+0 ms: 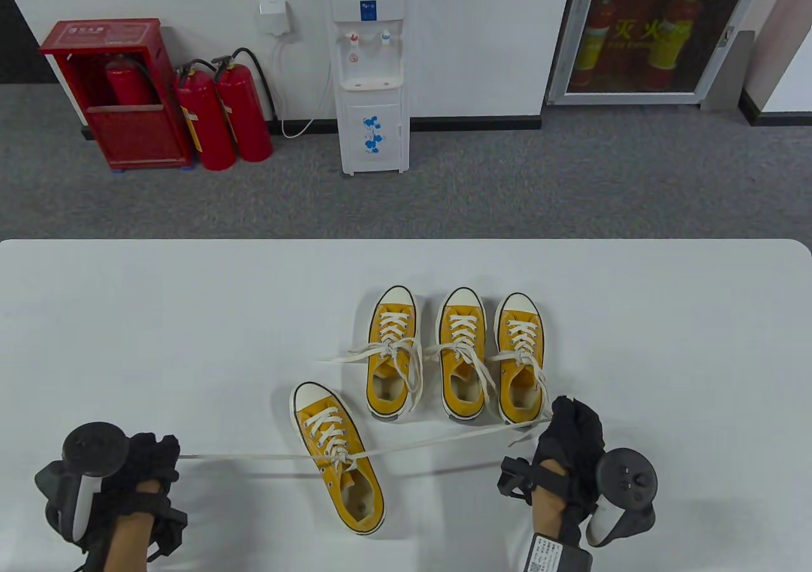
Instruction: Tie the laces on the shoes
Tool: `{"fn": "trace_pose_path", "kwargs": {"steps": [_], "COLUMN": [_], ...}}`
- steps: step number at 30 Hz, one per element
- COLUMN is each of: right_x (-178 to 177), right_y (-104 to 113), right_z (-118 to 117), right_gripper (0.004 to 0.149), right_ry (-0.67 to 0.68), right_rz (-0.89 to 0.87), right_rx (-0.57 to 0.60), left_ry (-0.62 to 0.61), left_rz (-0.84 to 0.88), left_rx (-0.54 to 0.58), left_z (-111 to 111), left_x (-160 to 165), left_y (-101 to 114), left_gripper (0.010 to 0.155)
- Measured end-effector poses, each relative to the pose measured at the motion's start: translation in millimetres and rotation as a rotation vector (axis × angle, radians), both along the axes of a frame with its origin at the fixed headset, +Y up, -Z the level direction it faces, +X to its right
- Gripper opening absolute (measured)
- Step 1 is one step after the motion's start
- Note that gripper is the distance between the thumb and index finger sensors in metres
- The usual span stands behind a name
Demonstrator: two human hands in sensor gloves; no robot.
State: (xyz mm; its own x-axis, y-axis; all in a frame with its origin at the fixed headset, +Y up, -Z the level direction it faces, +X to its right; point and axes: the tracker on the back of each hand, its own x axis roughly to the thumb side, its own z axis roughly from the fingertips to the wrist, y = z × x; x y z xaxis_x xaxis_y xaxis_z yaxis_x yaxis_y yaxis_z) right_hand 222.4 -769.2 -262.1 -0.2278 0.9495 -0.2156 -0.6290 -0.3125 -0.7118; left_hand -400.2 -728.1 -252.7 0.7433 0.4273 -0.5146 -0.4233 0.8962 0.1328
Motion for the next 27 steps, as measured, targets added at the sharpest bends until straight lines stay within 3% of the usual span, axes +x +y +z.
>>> {"fn": "trace_pose_path", "kwargs": {"steps": [14,21,27], "right_x": [11,10,12], "right_y": [-14,-17,-14], "right_z": [2,1,2], "right_gripper": [0.038,0.042,0.055], "right_ry": [-0.045,-0.015,-0.024], "right_rz": [-0.117,-0.130,-0.124], "right_rx": [-0.064,-0.099,-0.102], "left_ry": [0.034,0.018,-0.017], "left_rz": [-0.030,-0.005,0.030], "left_rx": [-0.015,0.070,0.167], "left_z": [0,1,2], "left_x": [-3,0,6], "left_y": [-5,-1,5], "left_gripper": [0.030,0.033,0.036]}}
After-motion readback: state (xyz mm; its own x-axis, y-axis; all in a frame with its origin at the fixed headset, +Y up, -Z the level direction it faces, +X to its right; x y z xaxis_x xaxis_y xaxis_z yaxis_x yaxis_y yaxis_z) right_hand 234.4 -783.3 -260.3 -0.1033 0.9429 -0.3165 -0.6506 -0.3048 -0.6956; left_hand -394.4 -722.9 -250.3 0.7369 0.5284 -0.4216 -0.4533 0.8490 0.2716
